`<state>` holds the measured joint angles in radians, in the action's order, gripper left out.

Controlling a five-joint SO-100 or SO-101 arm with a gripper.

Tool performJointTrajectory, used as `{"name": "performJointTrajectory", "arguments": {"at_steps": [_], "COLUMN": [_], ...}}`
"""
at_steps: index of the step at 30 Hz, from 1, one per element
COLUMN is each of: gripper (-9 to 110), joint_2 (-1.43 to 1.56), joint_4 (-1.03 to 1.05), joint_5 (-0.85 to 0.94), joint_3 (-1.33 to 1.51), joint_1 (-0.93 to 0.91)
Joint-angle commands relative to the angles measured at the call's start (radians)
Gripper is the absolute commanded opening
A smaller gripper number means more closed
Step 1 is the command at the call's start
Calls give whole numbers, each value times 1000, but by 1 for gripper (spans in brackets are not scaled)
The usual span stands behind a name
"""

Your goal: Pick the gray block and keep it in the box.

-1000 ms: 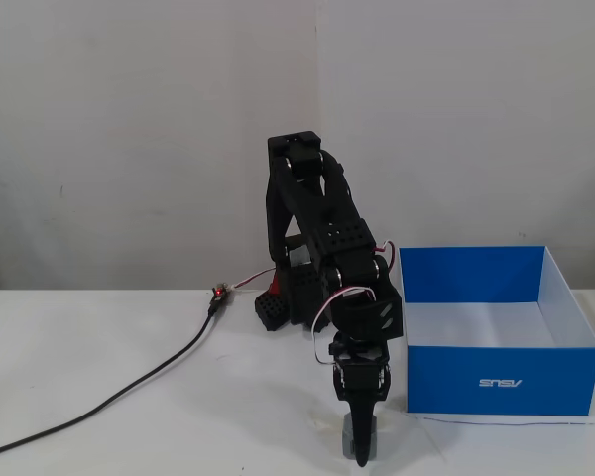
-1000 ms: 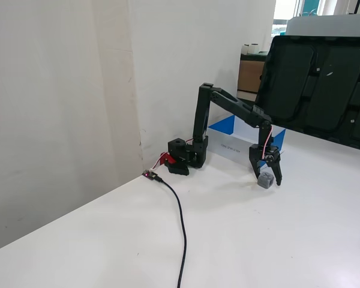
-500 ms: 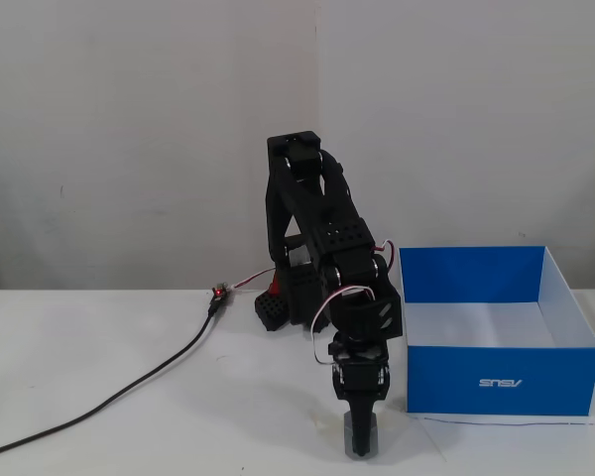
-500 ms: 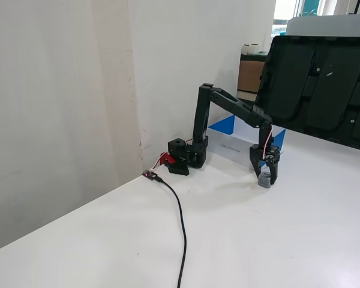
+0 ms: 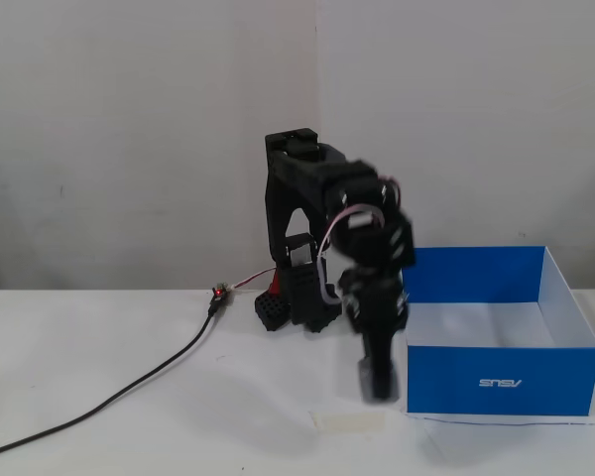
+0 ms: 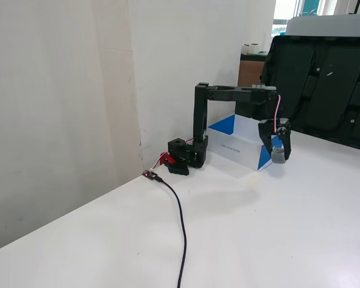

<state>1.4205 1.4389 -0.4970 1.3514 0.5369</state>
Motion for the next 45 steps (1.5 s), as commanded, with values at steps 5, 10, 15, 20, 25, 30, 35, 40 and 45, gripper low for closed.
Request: {"name": "performJointTrajectory", "arguments": {"at_steps": [5, 10, 15, 20, 25, 30, 35, 40, 45], "gripper": [4, 4, 4, 4, 5, 8, 18, 17, 5], "joint_2": [206, 278, 324, 327, 342, 328, 304, 305, 319], "joint_4": [118, 129, 135, 107, 12, -32, -51, -58, -23], "joint_5": [106, 163, 210, 212, 193, 193, 199, 215, 229], "joint_3": [-198, -137, -75, 11, 146, 204, 227, 224, 190], "joint_1": [176, 328, 482, 632, 736, 739, 713, 698, 678]}}
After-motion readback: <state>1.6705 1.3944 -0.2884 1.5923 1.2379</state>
